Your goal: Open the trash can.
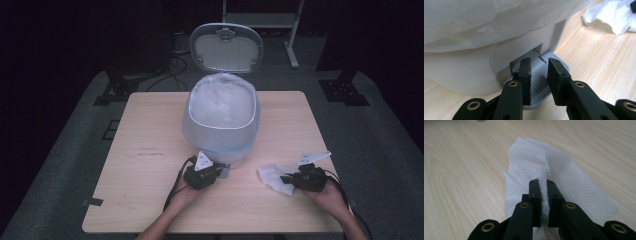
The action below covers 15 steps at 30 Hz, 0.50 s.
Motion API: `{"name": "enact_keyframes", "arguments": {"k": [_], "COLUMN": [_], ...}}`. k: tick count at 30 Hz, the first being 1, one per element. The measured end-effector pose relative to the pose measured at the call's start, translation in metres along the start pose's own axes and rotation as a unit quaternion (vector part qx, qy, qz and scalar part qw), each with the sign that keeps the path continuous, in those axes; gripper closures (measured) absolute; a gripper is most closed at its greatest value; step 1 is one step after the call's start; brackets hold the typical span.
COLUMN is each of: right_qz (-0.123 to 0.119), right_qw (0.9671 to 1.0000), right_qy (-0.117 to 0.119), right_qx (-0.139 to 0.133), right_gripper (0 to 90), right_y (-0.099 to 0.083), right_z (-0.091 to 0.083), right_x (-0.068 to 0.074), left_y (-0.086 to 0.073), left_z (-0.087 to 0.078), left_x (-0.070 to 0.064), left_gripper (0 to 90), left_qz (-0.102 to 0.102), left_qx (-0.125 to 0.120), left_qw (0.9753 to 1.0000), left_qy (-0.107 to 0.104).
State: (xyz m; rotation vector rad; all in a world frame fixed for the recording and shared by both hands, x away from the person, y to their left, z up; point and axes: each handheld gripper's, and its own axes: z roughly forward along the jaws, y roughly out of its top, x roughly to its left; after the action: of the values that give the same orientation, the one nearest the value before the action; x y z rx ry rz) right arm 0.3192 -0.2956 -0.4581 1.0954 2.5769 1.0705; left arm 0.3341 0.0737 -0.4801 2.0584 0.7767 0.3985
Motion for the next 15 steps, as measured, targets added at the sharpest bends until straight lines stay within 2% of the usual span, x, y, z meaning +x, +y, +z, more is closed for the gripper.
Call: {"name": "enact_keyframes", "arguments": {"k": [9,15], "right_qz": [0.013,0.008], "right_qw": [0.9994,0.9990], "right_qy": [0.013,0.023], "right_qx": [-0.029,-0.037], "right_gripper": [85.1,85.1], "right_y": [0.010,0.024], "right_z": [-0.022,-0.038], "right_x": [-0.001,0.002], "left_y": [0.000,0.000], "left_z": [0.000,0.000], "left_x": [0.000,0.000], "left_gripper": [73.2,73.2], "left_qz": [0.000,0.000], "left_qx": [0.000,0.000], "left_qw": [1.0000,1.0000], "left_qy": [0.000,0.000]}}
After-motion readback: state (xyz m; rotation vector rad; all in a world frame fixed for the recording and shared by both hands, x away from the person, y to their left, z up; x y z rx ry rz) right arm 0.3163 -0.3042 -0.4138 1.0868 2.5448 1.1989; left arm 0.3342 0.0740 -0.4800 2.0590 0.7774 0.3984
